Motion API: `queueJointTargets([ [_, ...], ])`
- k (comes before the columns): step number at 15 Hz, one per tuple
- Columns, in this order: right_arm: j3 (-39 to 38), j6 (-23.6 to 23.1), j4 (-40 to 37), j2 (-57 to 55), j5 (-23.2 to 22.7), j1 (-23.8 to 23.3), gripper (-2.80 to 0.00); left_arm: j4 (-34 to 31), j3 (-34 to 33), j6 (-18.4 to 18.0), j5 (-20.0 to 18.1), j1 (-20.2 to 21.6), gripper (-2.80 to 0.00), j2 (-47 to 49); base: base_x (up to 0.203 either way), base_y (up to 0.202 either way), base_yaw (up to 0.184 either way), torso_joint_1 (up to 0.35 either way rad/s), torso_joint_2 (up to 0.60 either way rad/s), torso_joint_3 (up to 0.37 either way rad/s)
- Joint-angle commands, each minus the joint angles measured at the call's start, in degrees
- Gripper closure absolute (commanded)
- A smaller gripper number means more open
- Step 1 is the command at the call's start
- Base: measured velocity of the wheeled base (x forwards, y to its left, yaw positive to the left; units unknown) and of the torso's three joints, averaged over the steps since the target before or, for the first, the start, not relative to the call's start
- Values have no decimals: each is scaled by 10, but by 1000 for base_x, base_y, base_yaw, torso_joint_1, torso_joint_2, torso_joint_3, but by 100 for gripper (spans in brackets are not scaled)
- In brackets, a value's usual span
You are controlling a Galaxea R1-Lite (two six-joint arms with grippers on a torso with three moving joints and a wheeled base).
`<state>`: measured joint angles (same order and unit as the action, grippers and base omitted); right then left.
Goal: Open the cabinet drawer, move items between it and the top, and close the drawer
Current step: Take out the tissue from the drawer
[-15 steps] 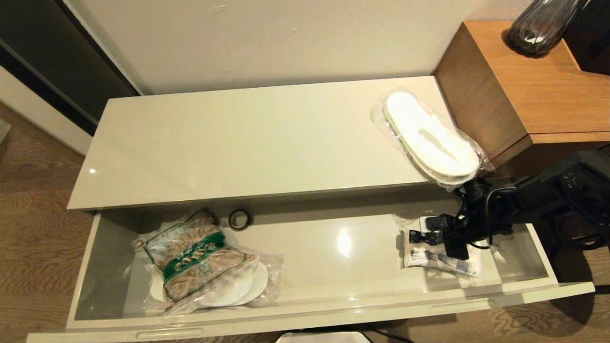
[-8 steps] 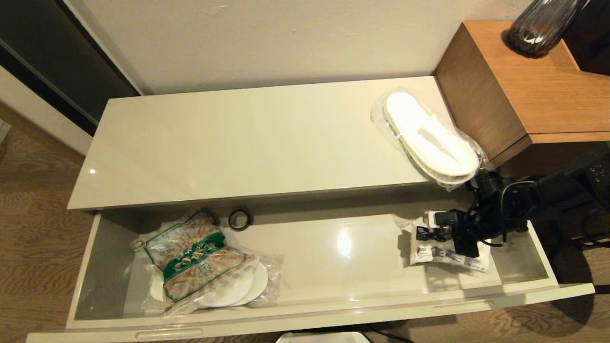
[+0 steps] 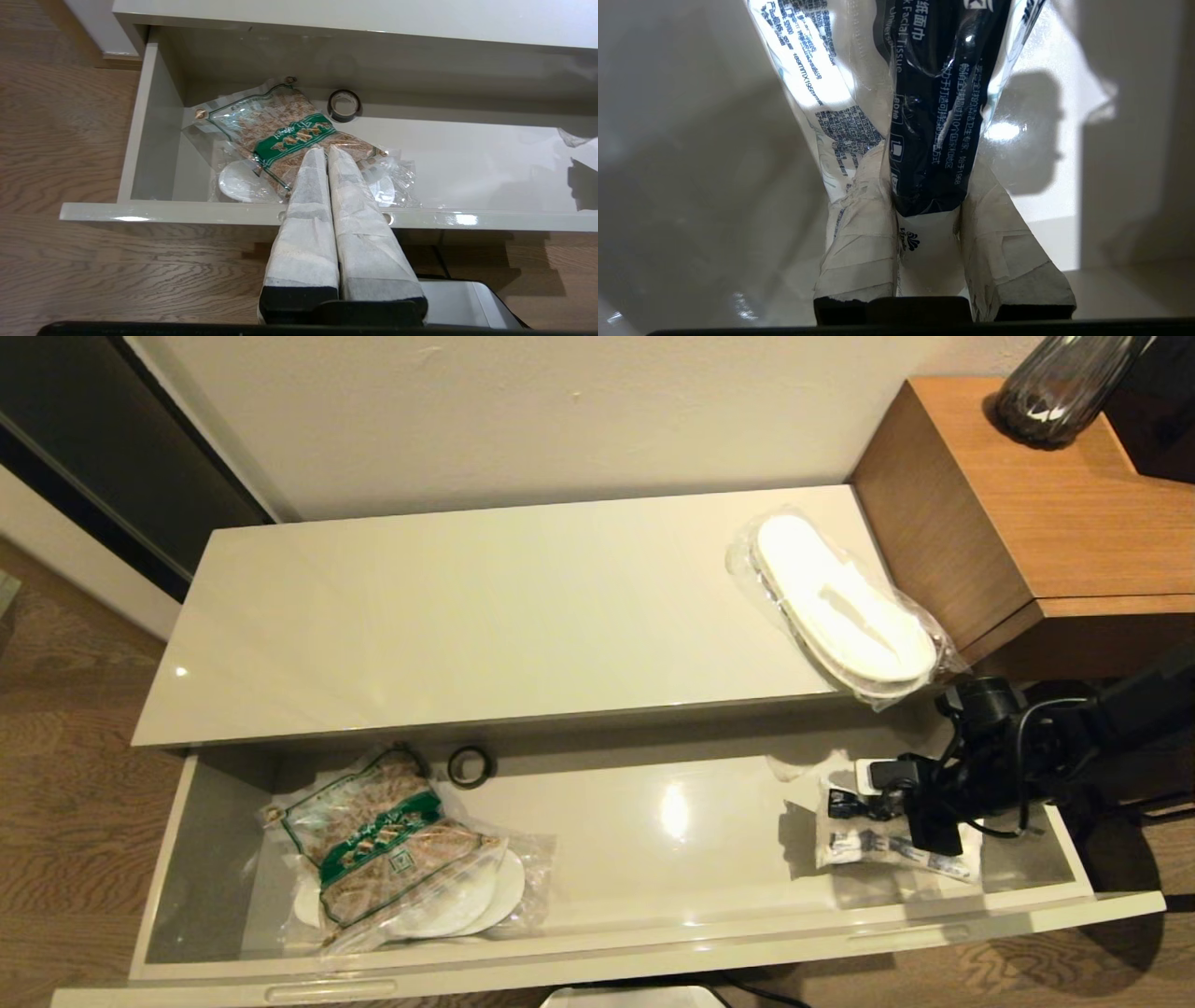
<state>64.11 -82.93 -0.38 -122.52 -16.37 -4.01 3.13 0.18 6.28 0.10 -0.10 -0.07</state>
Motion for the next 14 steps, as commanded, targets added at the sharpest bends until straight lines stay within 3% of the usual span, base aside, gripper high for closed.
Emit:
queueJointTargets([
  [1,-58,-5,29,42,-1,-1,0,0,0,0,1,0,0,1,0,0,0,0,0,0],
  [5,-154,-2,107,100,-2,-1,0,0,0,0,0,0,0,1,0,0,0,0,0,0],
  [7,-171,27,158,119,-3,0,0,0,0,0,0,0,0,1,0,0,0,0,0,0],
  [14,-220,43,166,224,-4,8,0,0,0,0,1,0,0,1,0,0,0,0,0,0],
])
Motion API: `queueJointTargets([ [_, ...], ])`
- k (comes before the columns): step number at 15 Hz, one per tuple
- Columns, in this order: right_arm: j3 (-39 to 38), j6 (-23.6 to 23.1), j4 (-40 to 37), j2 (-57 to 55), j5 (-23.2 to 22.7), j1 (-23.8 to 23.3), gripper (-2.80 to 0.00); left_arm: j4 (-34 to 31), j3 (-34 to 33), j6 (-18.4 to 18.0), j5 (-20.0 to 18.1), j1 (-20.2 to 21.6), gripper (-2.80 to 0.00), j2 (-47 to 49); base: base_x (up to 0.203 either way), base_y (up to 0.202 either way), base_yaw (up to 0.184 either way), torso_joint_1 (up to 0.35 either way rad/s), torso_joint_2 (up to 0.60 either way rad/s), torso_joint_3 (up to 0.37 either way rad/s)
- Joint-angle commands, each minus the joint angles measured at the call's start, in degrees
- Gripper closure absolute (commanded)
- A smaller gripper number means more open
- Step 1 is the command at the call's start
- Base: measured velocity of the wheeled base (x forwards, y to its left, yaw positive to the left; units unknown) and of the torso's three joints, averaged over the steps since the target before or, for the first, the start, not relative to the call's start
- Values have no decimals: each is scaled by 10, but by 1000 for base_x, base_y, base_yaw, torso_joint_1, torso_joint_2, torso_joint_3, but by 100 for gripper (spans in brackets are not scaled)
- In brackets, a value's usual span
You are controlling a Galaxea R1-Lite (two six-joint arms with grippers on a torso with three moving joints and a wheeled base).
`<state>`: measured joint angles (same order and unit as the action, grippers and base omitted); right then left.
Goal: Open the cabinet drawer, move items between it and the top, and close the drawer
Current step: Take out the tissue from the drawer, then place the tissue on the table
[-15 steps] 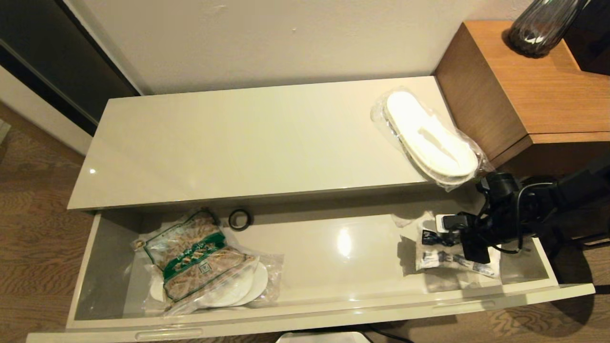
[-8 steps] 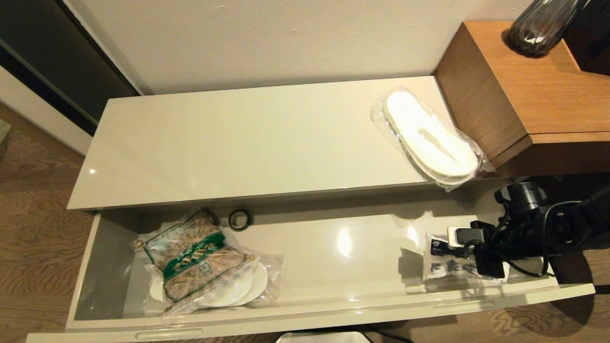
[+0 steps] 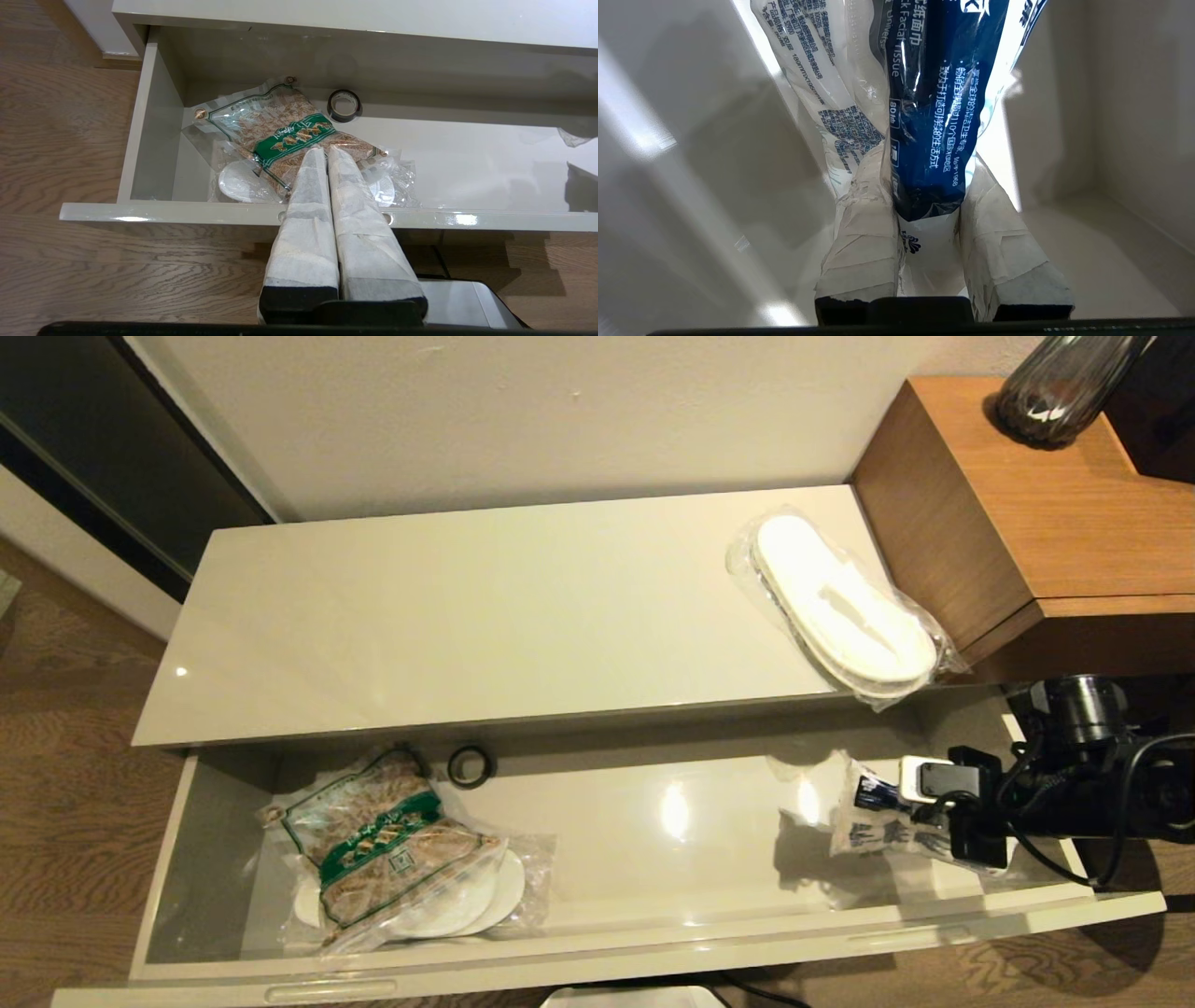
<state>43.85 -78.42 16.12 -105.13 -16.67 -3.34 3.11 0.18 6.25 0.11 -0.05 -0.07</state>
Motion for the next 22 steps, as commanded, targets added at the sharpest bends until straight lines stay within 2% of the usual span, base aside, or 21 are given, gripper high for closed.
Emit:
queueJointTargets([
  [1,-32,3,0,80,-1,5,0,1,0,1,0,0,0,1,0,0,0,0,0,0],
  [5,-63,46,-34,196,0,40,0,1,0,1,0,0,0,1,0,0,0,0,0,0],
  [9,4,64,-95,219,-1,67,0,1,0,1,0,0,0,1,0,0,0,0,0,0],
  [13,156,112,-153,161,2,134,0,1,0,1,0,0,0,1,0,0,0,0,0,0],
  [17,321,148,-161,40,18,194,0,1,0,1,1,0,0,1,0,0,0,0,0,0],
  [22,604,187,-164,-154,45,239,0,1,0,1,1,0,0,1,0,0,0,0,0,0],
])
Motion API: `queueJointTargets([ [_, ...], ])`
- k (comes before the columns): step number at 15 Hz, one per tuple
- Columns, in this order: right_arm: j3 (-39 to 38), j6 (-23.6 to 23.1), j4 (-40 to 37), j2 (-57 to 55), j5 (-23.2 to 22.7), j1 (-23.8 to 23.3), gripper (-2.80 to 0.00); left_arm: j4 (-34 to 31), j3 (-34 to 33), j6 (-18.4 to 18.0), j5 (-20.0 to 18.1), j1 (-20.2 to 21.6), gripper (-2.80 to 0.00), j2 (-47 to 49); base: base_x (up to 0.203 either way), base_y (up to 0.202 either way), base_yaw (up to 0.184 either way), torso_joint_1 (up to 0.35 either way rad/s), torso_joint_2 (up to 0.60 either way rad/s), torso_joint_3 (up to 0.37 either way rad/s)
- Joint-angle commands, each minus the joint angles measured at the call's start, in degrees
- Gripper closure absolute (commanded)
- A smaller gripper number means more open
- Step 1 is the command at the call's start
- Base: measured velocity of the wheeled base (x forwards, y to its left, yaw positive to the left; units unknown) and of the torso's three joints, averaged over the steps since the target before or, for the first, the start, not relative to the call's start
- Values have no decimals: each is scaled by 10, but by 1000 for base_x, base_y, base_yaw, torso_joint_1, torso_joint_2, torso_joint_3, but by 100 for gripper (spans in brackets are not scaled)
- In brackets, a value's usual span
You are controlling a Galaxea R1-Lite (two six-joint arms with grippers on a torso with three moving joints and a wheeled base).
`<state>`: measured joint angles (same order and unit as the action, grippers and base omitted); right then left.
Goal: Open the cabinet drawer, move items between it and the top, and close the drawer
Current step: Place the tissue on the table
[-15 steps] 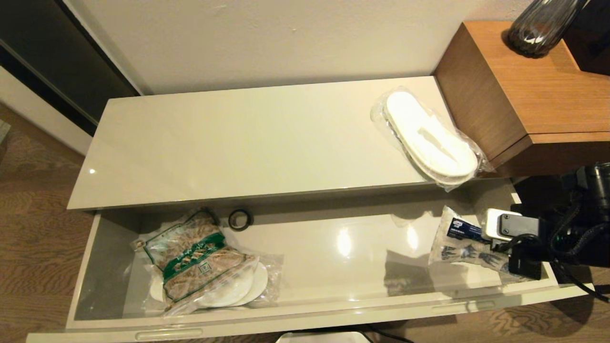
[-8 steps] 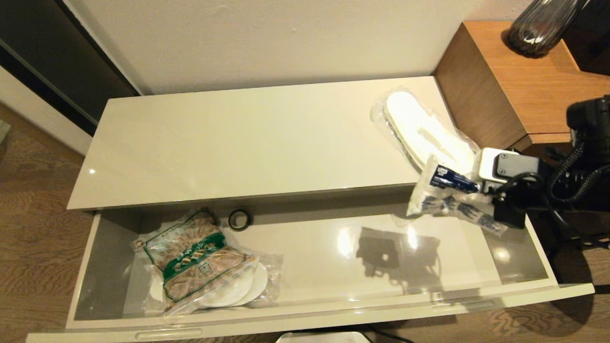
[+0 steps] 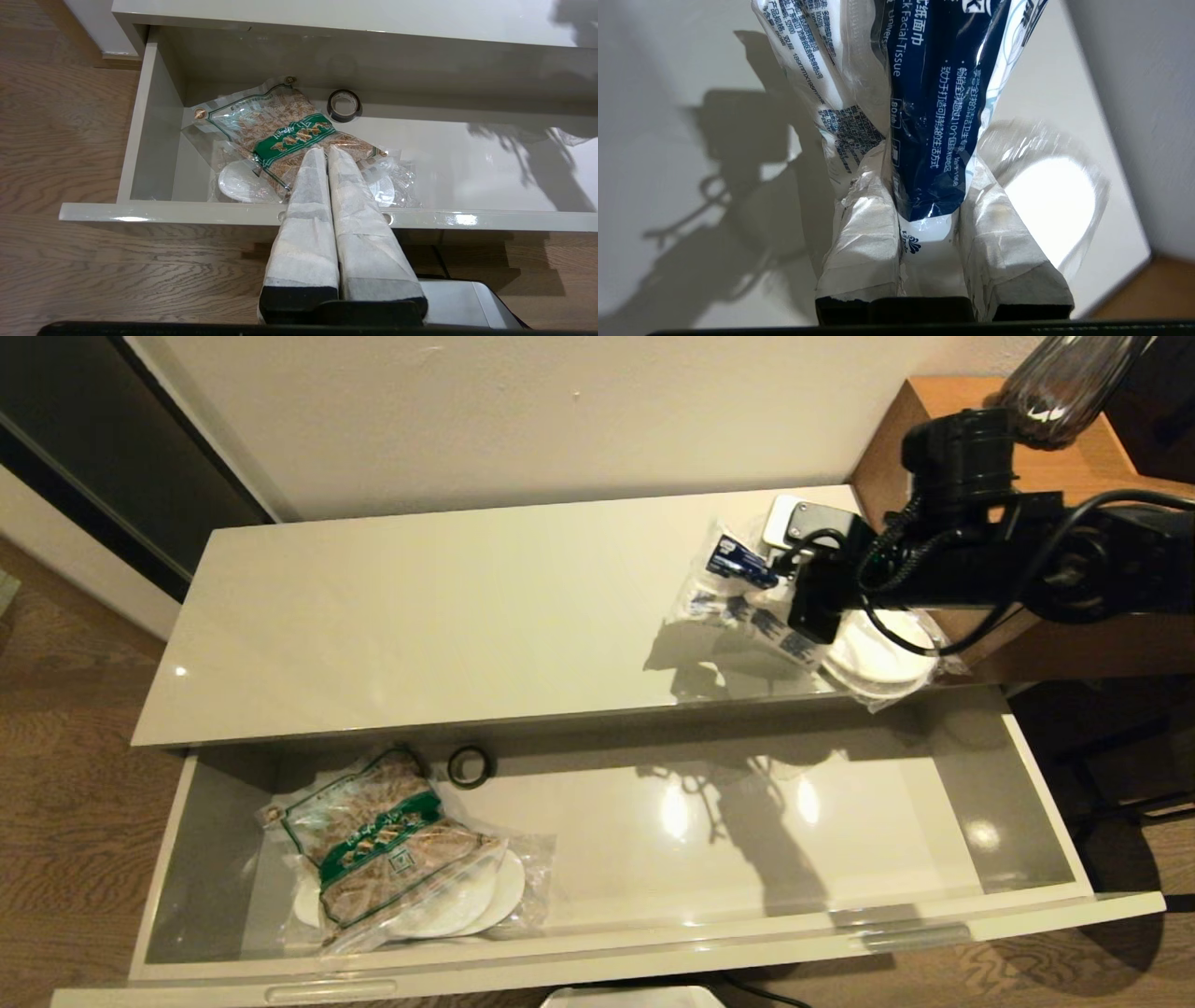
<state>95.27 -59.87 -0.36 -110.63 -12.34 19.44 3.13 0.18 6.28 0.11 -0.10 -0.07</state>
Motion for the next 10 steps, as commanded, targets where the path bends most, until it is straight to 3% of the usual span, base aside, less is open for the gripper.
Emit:
queueJointTargets([
  [1,138,8,4,-139,6,15,0,0,0,0,1,0,0,1,0,0,0,0,0,0],
  [3,171,16,12,-172,10,19,0,0,0,0,0,0,0,1,0,0,0,0,0,0],
  [6,162,27,38,-184,14,31,0,0,0,0,0,0,0,1,0,0,0,0,0,0],
  [7,162,30,46,-186,14,32,-280,0,0,0,1,0,0,1,0,0,0,0,0,0],
  [10,162,28,71,-191,13,32,-280,0,0,0,0,0,0,1,0,0,0,0,0,0],
])
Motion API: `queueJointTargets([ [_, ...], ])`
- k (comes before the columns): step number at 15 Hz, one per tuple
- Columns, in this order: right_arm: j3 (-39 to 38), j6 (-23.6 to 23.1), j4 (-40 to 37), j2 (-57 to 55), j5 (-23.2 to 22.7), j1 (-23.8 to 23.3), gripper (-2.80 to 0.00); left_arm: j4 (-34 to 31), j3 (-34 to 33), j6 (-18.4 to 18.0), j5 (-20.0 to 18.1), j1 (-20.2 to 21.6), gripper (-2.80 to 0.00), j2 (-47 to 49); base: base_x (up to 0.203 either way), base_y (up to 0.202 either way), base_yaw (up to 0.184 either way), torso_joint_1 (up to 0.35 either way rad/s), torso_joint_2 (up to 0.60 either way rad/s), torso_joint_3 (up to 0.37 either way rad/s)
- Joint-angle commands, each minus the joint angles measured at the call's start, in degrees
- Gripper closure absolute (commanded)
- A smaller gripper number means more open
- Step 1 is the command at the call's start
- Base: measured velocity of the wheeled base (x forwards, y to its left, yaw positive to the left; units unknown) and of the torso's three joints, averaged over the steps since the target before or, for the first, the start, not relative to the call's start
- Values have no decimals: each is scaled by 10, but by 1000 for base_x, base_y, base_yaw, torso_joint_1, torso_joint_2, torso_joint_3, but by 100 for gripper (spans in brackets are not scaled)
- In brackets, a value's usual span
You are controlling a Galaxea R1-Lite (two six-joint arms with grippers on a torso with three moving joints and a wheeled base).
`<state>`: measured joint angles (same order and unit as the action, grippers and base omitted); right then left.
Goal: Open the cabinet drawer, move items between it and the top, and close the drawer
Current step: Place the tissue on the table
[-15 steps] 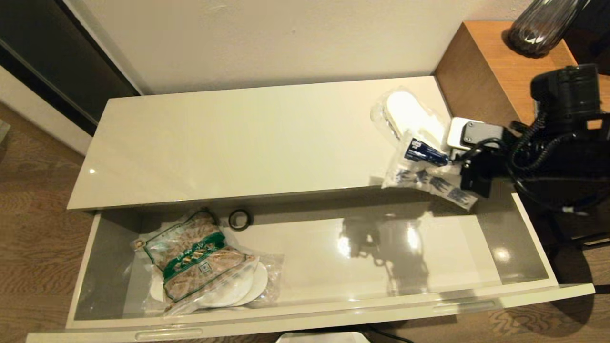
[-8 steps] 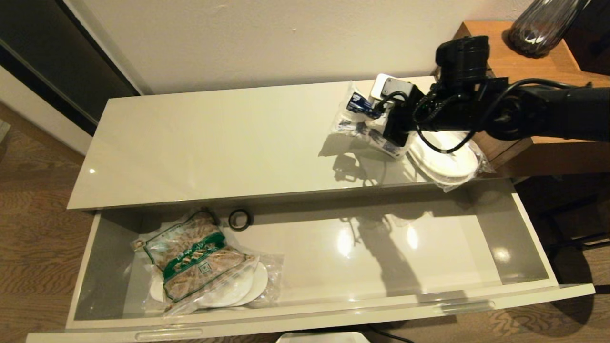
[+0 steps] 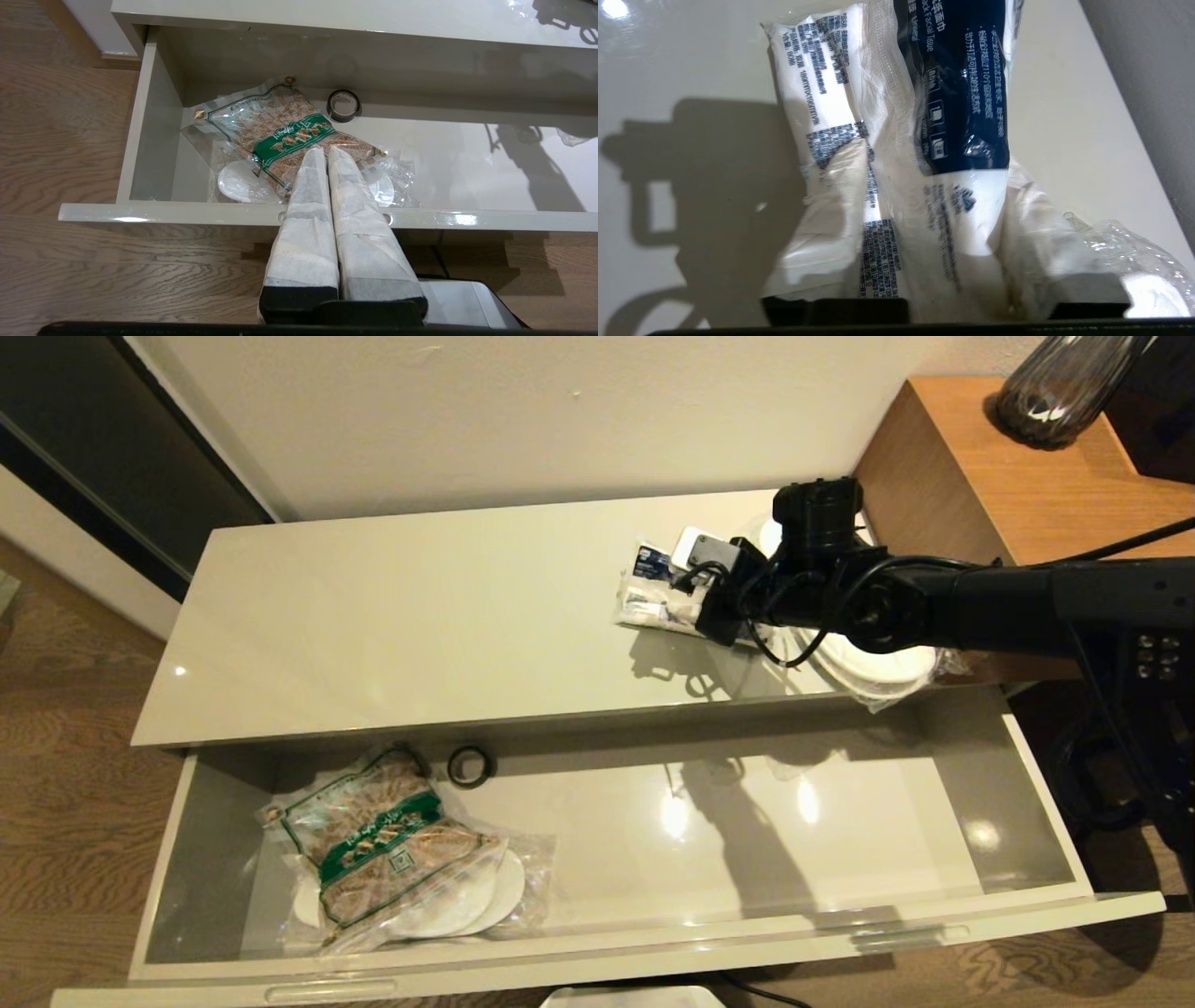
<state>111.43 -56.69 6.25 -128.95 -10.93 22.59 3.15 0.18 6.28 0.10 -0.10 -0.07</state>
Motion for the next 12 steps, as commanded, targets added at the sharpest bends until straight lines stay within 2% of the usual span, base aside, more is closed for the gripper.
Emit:
queueJointTargets([
  [1,-1,-5,20,-8,-2,1,-280,0,0,0,1,0,0,1,0,0,0,0,0,0],
  [5,-6,-6,60,5,-3,0,-280,0,0,0,1,0,0,1,0,0,0,0,0,0],
  [9,-11,-3,32,58,-15,-3,-280,0,0,0,0,0,0,1,0,0,0,0,0,0],
  [12,-21,15,-32,103,-16,-3,-280,0,0,0,0,0,0,1,0,0,0,0,0,0],
])
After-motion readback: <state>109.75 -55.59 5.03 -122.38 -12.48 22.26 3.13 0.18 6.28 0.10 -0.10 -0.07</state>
